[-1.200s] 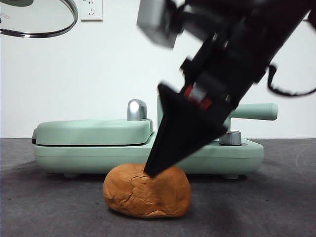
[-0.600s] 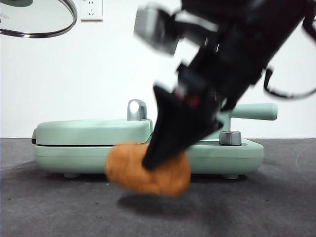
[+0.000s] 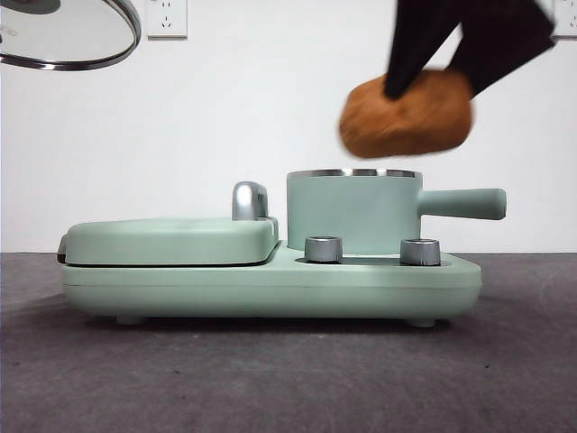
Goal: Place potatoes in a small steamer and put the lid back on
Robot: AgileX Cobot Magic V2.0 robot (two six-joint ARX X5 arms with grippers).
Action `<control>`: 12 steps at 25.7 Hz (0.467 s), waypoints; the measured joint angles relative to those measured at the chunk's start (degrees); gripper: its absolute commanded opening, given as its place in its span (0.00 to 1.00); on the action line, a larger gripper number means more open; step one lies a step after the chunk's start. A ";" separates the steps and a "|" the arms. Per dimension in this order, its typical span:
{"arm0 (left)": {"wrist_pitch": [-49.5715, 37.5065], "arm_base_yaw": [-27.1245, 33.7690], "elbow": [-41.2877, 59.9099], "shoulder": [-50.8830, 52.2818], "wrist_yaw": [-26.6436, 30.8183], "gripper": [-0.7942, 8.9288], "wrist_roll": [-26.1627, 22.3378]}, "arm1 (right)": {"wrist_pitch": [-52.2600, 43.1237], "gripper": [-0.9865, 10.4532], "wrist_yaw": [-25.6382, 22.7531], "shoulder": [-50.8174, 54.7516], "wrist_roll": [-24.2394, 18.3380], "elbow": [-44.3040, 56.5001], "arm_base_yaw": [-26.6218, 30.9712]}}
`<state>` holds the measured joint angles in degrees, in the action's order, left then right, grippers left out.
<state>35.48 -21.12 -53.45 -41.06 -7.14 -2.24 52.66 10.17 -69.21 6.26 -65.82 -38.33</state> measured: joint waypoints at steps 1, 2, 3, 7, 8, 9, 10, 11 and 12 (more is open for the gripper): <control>0.00 0.00 0.00 -0.02 0.00 0.09 -0.04 | 1.70 0.27 0.00 -0.52 -0.02 -1.66 0.72; 0.00 0.00 0.00 -0.02 0.00 0.09 -0.07 | 3.15 0.27 0.02 -1.27 -0.31 -3.61 1.53; 0.00 0.00 0.00 -0.02 0.00 0.09 -0.09 | 3.87 0.27 0.02 -2.08 -0.63 -5.25 2.32; 0.04 0.00 0.00 -0.02 0.00 0.09 -0.39 | 4.42 0.27 0.00 -7.21 -3.08 -12.76 5.53; 0.04 0.00 0.00 -0.02 -0.02 0.09 -0.63 | 4.42 0.27 -0.07 -8.83 -3.61 -14.64 6.21; 0.04 0.00 0.00 -0.02 0.00 0.09 -0.76 | 4.48 0.27 -0.28 -10.34 -4.09 -16.20 6.78; 0.04 0.00 0.00 -0.02 -0.02 0.09 -0.85 | 4.59 0.27 -0.83 -12.15 -4.70 -18.10 7.41; 0.04 0.00 0.00 -0.02 0.00 0.09 -1.01 | 4.55 0.27 -1.05 -13.73 -5.14 -19.65 7.89; 0.04 0.00 0.00 -0.02 0.00 0.09 -1.07 | 4.59 0.27 -1.20 -15.61 -5.70 -21.42 8.44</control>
<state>35.53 -21.12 -53.45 -41.08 -7.14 -3.31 57.25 8.97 -84.82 0.56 -87.24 -29.89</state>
